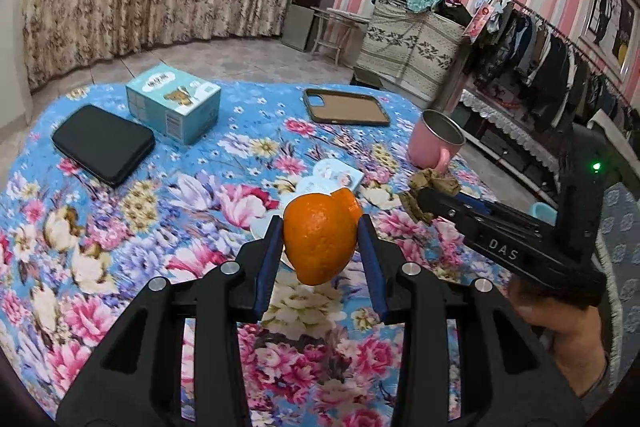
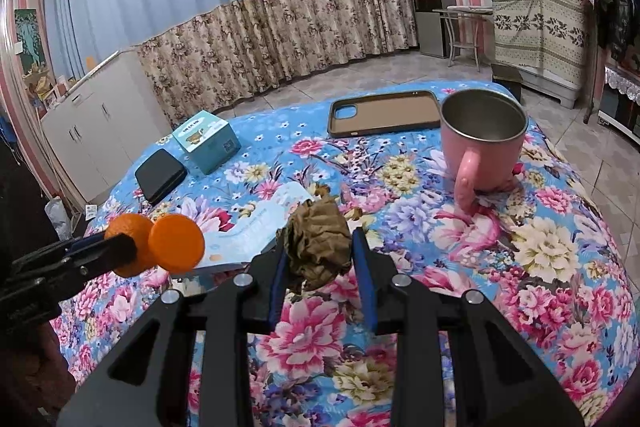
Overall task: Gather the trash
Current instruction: 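Grasp an orange with the left gripper while the right gripper grasps the brown crumpled cloth, then carry the orange peel half and brown cloth toward the blue basket with both grippers, then open both grippers over the blue basket to drop the peel and cloth, then swing both tools back over the bed toward the orange bowl and card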
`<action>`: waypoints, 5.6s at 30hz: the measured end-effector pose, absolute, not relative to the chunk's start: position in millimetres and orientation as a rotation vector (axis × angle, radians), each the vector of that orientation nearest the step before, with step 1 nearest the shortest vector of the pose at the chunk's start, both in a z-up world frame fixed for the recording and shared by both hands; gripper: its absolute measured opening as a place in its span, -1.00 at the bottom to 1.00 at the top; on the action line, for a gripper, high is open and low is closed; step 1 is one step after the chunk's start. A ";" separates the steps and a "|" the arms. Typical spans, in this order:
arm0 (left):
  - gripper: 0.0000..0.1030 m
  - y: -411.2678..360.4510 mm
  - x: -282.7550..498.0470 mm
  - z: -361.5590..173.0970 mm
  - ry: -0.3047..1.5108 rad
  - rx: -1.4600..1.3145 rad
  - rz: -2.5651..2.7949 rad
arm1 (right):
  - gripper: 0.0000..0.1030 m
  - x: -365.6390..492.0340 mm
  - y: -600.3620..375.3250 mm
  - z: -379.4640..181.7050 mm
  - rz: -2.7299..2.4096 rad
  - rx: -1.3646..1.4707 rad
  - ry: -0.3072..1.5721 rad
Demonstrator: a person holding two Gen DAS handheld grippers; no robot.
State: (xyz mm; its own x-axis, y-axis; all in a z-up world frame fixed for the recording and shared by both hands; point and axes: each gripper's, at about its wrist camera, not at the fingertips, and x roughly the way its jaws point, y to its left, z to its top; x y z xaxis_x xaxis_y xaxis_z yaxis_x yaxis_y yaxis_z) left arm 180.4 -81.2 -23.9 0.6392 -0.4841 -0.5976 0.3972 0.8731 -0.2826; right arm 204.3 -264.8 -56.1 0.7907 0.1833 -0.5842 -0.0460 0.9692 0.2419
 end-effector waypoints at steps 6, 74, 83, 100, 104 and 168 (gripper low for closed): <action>-0.28 -71.1 180.3 -23.1 0.708 -0.148 -0.494 | -0.41 203.7 -264.3 -56.5 0.131 0.223 0.648; -0.26 -248.2 89.3 38.1 0.582 0.046 -0.535 | -0.41 14.9 -424.1 25.7 -0.166 0.228 0.371; -0.26 -357.4 65.7 71.2 0.530 0.082 -0.693 | -0.41 -57.2 -522.7 54.2 -0.372 0.163 0.308; -0.23 -517.0 29.3 47.8 0.583 0.131 -0.949 | -0.37 -105.2 -614.0 7.4 -0.513 0.263 0.417; 0.05 -532.7 41.2 22.0 0.661 0.136 -0.940 | -0.37 -92.7 -615.9 -4.2 -0.491 0.263 0.440; 0.87 32.5 154.6 -34.0 0.575 -0.124 0.021 | 0.60 156.7 -143.9 -73.7 0.270 -0.046 0.688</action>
